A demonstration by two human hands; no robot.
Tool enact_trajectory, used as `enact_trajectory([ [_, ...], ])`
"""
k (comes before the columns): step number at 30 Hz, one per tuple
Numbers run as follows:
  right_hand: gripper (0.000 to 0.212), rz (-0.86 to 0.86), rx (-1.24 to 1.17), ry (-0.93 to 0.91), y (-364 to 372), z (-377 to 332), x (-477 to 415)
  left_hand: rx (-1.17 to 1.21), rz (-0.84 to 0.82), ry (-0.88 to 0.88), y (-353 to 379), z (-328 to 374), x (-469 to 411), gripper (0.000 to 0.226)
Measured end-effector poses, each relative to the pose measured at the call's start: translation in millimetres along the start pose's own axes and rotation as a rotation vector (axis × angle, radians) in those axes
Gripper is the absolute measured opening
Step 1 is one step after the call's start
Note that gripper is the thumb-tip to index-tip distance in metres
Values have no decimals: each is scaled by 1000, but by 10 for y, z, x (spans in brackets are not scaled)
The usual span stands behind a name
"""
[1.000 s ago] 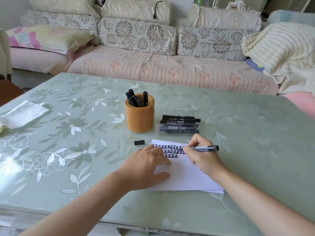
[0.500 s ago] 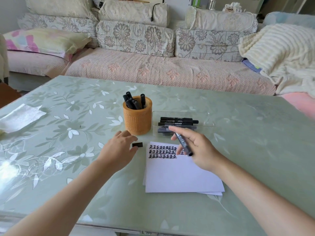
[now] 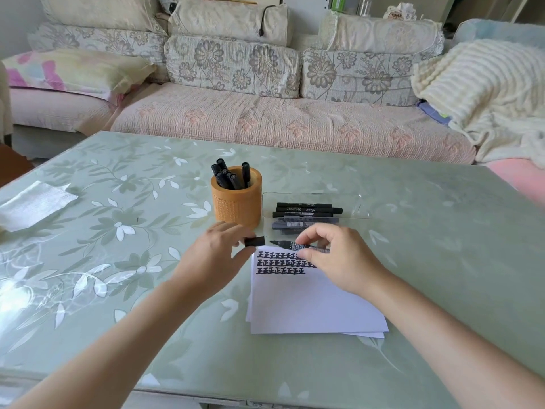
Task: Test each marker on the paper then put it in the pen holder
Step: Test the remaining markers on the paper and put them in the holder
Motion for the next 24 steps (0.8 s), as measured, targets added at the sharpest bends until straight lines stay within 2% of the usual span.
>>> enact_trajectory([
  [12,14,-23,37,-42,76,-57,19,66,-119,72,66,168,18,10],
  [17,27,-65,11,-105,130,-164,52,127,-162,94,73,248,17,9],
  [24,16,-16,18,-151,135,-197,43,117,-136,134,29,336,-13,24],
])
Point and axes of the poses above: each hand's wrist, its own x-axis away from the middle knuckle, its own y-axis out of the palm, z = x × y, the point moved 9 cm from there along -x, towards the middle knuckle, and after that the axes turned 8 degrees about -x, right-handed, at the moved point
